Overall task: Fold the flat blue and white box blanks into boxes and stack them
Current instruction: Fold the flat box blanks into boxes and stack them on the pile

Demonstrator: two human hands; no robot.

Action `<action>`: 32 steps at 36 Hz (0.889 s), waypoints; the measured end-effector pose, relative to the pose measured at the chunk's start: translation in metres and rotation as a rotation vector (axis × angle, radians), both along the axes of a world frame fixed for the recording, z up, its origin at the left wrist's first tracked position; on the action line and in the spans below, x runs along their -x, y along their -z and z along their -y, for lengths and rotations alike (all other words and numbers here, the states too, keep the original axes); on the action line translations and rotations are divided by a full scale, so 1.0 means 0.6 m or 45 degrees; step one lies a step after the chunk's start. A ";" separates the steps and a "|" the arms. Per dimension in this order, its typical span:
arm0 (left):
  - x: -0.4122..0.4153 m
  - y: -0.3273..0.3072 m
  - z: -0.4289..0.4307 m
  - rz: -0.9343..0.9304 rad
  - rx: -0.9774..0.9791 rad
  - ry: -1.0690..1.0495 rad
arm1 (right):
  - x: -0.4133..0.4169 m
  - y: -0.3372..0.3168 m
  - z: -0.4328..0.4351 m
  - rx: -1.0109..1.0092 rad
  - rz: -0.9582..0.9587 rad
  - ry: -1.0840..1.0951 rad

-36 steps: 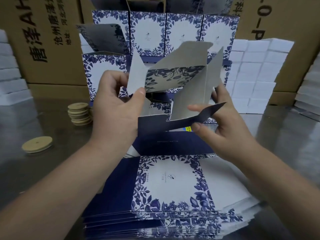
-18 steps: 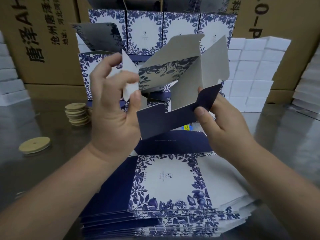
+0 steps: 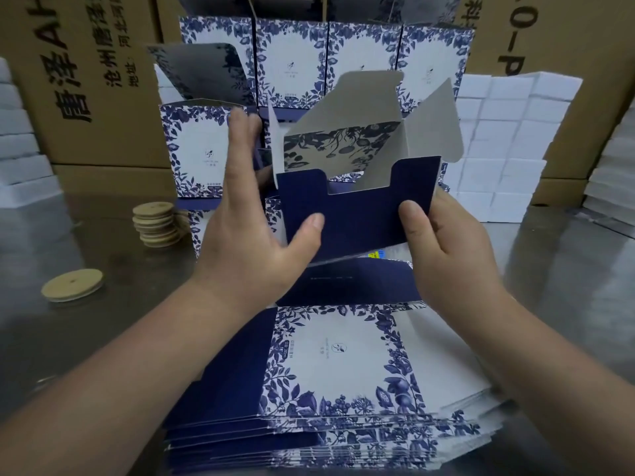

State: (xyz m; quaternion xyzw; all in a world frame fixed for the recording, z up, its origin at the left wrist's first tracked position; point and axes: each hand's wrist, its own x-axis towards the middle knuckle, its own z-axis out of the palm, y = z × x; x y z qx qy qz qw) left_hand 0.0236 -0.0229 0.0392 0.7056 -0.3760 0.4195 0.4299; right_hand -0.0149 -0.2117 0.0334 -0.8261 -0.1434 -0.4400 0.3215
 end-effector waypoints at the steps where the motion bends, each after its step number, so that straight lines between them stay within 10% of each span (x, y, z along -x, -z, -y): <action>1: -0.002 0.000 0.001 -0.052 -0.004 0.015 | 0.000 0.000 0.000 -0.018 -0.005 -0.002; 18: -0.017 0.010 0.002 -0.519 -0.075 0.223 | 0.008 0.005 -0.016 -0.132 -0.012 0.018; 32: 0.001 0.000 0.006 -0.426 -0.086 0.082 | 0.006 0.008 -0.015 -0.114 0.031 0.077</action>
